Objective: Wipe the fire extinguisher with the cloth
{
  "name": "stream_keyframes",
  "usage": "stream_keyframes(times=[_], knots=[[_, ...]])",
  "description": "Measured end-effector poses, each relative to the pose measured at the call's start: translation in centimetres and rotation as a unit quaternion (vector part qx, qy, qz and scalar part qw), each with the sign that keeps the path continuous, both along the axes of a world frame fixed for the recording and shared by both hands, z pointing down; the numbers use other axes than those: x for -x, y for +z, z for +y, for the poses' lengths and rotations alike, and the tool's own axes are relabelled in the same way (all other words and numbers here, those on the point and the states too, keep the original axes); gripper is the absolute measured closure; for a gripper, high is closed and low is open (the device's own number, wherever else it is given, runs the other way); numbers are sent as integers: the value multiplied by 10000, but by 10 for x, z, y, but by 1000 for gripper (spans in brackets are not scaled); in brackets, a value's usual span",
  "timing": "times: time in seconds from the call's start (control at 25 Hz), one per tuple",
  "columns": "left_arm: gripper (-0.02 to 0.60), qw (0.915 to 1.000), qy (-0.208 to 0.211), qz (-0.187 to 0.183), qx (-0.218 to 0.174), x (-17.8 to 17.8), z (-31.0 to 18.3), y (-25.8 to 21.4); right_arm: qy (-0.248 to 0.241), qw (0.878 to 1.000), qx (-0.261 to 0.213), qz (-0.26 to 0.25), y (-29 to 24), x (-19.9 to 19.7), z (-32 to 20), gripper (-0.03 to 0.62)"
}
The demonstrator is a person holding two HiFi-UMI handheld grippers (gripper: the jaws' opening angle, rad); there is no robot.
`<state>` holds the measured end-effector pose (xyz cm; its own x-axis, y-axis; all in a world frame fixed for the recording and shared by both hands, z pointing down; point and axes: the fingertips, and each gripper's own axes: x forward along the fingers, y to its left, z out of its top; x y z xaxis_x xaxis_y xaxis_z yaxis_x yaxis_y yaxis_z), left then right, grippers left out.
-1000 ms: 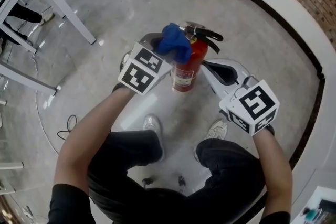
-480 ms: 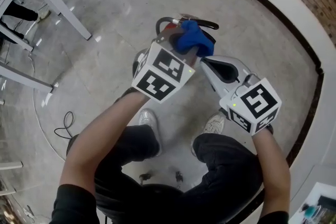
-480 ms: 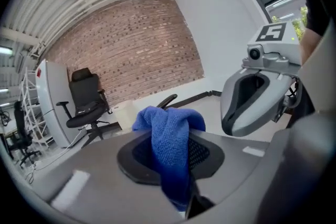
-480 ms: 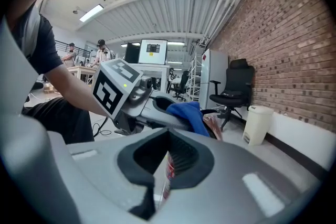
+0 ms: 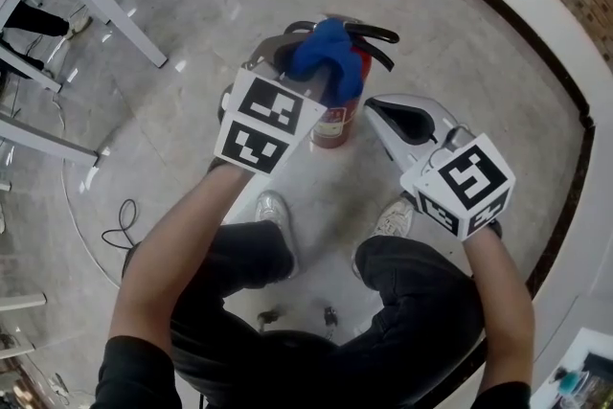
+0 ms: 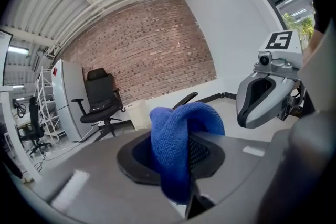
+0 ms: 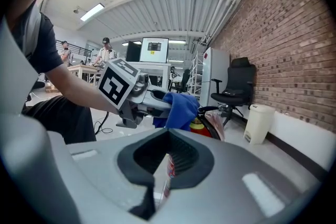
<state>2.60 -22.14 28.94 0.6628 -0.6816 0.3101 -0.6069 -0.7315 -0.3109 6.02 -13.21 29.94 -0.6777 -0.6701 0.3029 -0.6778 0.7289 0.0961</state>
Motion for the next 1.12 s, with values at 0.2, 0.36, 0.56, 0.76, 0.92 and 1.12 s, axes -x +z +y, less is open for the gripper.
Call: stream_keyframes(times=[0.2, 0.36, 0.56, 0.76, 0.92, 1.12], knots=[[502, 9994, -270, 195, 87, 13, -4, 3, 78, 10000, 45, -32, 3, -8, -2, 591], [503, 9967, -584, 244, 509, 27, -12, 16, 179, 9997, 125, -81, 4, -9, -6, 591], [506, 9933, -713, 196, 883, 30, -15, 34, 229, 9992, 243, -198, 6, -6, -11, 591], [508, 9951, -524, 58, 837, 12, -2, 35, 267, 9988, 344, -223, 9, -7, -15, 591], [508, 9943, -664, 65, 831, 3, 3, 36, 320, 9982, 421, -266, 12, -13, -17, 591], [508, 9926, -723, 107, 970, -13, 10, 36, 416, 9978, 328, -409, 3, -20, -15, 591]])
